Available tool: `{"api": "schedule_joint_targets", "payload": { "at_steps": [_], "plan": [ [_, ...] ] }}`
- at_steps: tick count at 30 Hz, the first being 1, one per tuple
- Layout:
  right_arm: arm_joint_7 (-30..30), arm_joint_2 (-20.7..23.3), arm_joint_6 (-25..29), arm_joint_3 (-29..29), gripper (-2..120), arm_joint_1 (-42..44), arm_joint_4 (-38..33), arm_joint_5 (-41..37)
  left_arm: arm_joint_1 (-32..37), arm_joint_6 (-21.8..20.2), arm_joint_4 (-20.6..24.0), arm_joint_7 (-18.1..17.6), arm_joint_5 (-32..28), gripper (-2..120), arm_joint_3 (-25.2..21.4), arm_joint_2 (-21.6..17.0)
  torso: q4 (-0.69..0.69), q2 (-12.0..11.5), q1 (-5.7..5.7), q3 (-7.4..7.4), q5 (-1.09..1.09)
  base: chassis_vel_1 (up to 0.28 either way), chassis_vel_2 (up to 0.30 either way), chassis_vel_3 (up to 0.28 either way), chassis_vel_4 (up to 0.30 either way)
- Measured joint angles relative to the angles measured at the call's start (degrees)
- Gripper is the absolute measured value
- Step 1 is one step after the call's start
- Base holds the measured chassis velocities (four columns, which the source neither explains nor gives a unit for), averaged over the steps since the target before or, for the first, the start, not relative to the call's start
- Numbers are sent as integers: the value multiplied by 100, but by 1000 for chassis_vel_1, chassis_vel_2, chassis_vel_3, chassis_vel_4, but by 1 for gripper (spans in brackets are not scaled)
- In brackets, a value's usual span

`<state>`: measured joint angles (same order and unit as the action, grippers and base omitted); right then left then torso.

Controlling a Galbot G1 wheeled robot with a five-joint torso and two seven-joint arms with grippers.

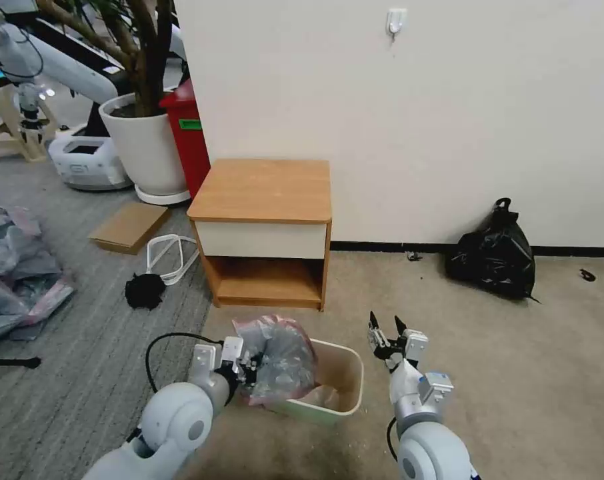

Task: Pick up the garbage bag from the table and place it over the trash can.

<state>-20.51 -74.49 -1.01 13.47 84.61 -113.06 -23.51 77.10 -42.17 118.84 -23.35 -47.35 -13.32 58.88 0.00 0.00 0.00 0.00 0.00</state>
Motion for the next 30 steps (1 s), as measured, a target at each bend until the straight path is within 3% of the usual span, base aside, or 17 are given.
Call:
{"api": "schedule_joint_targets", "payload": {
  "at_steps": [9,13,15,16,18,19,23,27,28,30],
  "plan": [
    [106,343,-22,23,61,-287,19,-130,48,0,140,128,-23,3,-408,-85,0,0,0,0,1,0,0,0,0],
    [591,530,82,196,61,-315,34,-118,133,23,247,225,-30,3,-625,-147,0,0,0,0,0,0,0,0,0],
    [1154,716,203,382,62,-324,46,-74,189,67,316,291,-35,3,-726,-195,0,0,0,0,1,0,0,0,0],
    [1154,716,203,382,62,-324,46,-74,189,67,316,291,-35,3,-726,-195,0,0,0,0,1,0,0,0,0],
    [1953,1093,237,648,61,-364,-68,-204,217,101,357,324,-36,3,-793,-215,0,-1,0,0,1,0,0,0,0],
    [1953,1093,237,648,61,-364,-68,-204,217,101,357,324,-36,3,-793,-215,0,-1,0,0,1,0,0,0,0],
    [2710,1830,-415,655,59,-457,-803,-1517,218,134,359,341,-29,3,-804,-190,1,0,0,0,-1,0,0,0,0],
    [3176,2229,-931,405,53,-572,-1158,-2263,209,157,359,343,-19,3,-801,-162,0,0,0,0,0,0,0,0,0],
    [3176,2229,-931,405,53,-572,-1158,-2263,209,157,359,343,-19,3,-801,-162,0,0,0,0,0,0,0,0,0],
    [3117,2406,-1532,140,50,-667,-1442,-2835,206,167,355,345,-7,3,-800,-158,0,0,0,0,0,0,0,0,0]
  ]
}}
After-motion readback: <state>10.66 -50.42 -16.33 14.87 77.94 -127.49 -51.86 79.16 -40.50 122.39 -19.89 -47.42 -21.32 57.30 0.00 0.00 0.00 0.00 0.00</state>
